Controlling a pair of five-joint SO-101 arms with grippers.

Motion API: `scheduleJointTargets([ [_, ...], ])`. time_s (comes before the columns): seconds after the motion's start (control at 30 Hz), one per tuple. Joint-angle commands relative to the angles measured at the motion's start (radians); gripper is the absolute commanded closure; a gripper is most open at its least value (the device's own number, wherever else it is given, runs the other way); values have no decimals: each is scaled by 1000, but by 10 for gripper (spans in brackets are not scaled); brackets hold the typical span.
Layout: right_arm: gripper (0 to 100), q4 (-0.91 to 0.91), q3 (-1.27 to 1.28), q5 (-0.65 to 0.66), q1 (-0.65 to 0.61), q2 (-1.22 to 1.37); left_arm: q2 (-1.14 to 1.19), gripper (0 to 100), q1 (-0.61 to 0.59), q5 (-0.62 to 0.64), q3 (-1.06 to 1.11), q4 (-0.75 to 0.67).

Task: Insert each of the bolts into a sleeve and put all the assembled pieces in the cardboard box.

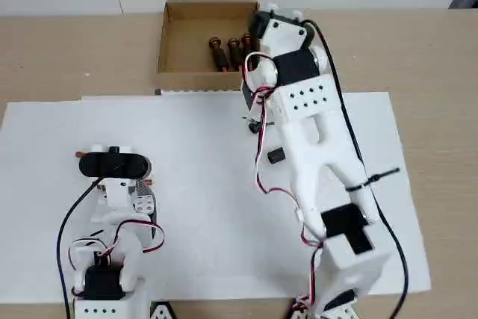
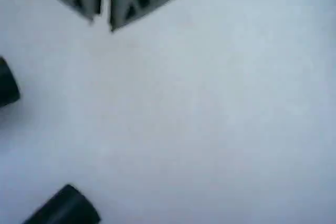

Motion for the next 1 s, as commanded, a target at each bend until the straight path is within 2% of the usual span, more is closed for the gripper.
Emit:
scheduleJointTargets([
  [0.0, 994, -2, -5, -25, 19, 50, -9, 994, -5, -3, -4, -21],
  [0.37, 994, -176, -5, -15, 24, 137, -9, 994, -5, -3, -4, -21],
  [0.97, 993, -182, -5, -17, 27, 177, -9, 994, -3, -3, -4, -21],
])
